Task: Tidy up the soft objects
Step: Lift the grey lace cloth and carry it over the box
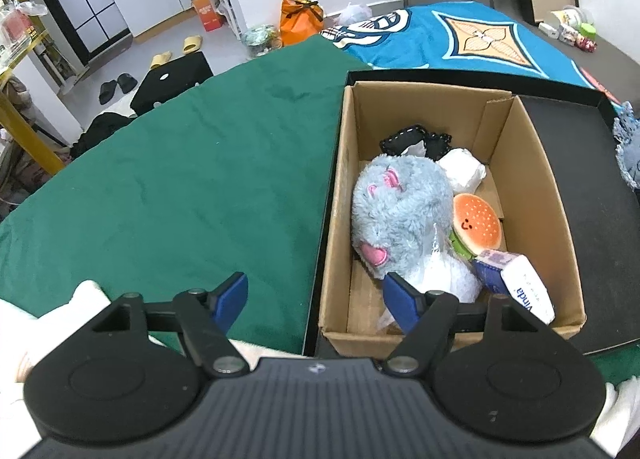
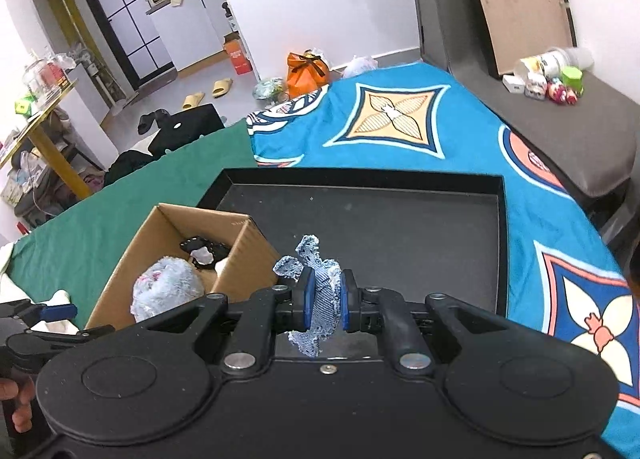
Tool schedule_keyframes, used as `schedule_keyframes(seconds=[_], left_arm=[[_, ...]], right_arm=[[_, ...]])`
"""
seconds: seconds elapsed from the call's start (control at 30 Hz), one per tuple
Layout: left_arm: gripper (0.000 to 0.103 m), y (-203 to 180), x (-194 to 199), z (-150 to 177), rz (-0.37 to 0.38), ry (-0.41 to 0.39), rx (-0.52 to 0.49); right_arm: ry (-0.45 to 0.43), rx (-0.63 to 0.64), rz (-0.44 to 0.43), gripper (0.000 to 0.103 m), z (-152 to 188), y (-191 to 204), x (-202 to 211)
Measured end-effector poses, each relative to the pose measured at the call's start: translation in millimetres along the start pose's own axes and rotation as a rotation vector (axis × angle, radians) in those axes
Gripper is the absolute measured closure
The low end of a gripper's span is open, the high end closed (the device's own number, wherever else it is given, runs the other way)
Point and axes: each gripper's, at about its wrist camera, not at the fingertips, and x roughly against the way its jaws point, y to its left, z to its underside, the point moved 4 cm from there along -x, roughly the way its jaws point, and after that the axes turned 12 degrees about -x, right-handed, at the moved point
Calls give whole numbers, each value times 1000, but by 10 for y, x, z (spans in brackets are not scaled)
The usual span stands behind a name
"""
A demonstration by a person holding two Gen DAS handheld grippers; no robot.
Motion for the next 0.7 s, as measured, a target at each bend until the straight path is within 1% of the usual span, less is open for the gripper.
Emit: schedule_keyframes(seconds=[0.03, 0.13, 0.2, 0.23, 0.3, 0.33, 0.5, 0.53, 0.6, 0.67, 0.7], left_arm=[[30, 9, 0, 4, 8, -7, 7], [39, 26, -22, 30, 25, -11, 21], [48, 25, -42, 43, 31, -12, 20], [50, 26, -49, 50, 34, -14, 21], [59, 32, -63, 64, 42, -19, 26], [61, 37, -71, 69, 45, -19, 30], [79, 80, -143, 105, 77, -9, 56], [81, 91, -154, 111, 84, -9, 63], [89, 116, -166, 120, 109, -16, 82], [93, 131, -163, 130, 128, -30, 95], [93, 138, -158, 133, 129, -36, 97]], right_arm=[[0, 6, 2, 90, -8, 36, -1], [-2, 29, 10, 90, -27, 164, -4], [-3, 42, 12, 90, -37, 242, -7], [-2, 51, 14, 90, -41, 291, -14], [-3, 67, 18, 90, -42, 382, -29], [-2, 73, 21, 90, -44, 434, -44], [7, 119, 42, 90, -14, 700, -124], [8, 129, 46, 90, -6, 750, -138], [9, 145, 51, 90, 1, 848, -168], [6, 156, 53, 90, 9, 941, -187], [4, 160, 53, 90, 8, 983, -197]])
